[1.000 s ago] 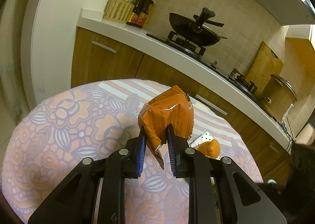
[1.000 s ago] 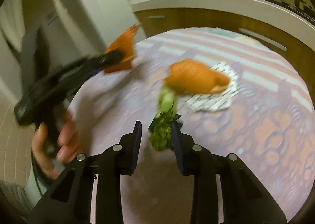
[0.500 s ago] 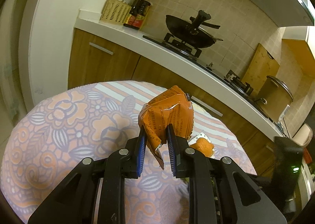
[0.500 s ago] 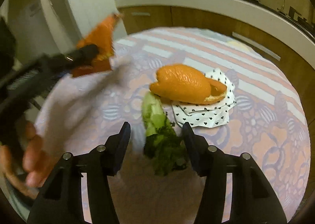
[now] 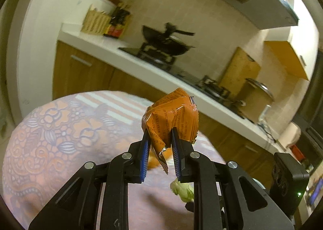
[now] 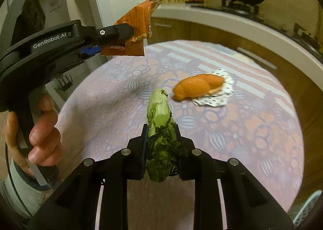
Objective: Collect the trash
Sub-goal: 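Grasp the orange snack bag with left tool while right tool grasps bok choy, then carry both items over the blue basket and open both tools to drop them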
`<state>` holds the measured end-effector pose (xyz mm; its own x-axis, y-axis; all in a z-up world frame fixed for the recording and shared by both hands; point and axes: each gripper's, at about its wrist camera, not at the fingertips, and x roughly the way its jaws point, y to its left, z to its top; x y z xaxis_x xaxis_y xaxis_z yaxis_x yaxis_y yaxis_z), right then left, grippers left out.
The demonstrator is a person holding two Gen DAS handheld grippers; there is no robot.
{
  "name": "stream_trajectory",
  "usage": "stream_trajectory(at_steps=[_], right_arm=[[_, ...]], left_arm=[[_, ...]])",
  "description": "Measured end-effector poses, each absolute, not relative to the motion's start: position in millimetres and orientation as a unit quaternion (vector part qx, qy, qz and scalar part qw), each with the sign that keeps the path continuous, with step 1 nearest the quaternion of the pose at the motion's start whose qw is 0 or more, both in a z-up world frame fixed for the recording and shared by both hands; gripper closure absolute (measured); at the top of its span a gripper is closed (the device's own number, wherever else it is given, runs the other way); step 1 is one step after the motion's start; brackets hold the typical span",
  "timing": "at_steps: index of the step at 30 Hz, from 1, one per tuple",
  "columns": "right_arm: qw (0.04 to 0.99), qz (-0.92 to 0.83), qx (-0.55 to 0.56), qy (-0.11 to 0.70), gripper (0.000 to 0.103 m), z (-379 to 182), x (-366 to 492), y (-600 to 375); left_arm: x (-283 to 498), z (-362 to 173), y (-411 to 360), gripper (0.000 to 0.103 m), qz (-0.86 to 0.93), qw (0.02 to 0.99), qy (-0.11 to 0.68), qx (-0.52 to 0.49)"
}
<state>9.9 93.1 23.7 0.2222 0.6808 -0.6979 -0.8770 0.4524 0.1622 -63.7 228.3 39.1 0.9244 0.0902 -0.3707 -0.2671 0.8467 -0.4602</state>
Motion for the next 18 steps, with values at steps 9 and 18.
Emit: stream_trajectory(at_steps=[9,18], right_arm=[[0.833,0.434,-0.056,0.339,0.083,54,21,-19],[0.903,0.296,-0.004,0.312,0.083,68,35,-160]], left_arm=[[-39,51,144,0.084,-0.006,0.952,0.189,-0.242],[24,45,24,0.084,-0.128,0.939,0.244,-0.206]])
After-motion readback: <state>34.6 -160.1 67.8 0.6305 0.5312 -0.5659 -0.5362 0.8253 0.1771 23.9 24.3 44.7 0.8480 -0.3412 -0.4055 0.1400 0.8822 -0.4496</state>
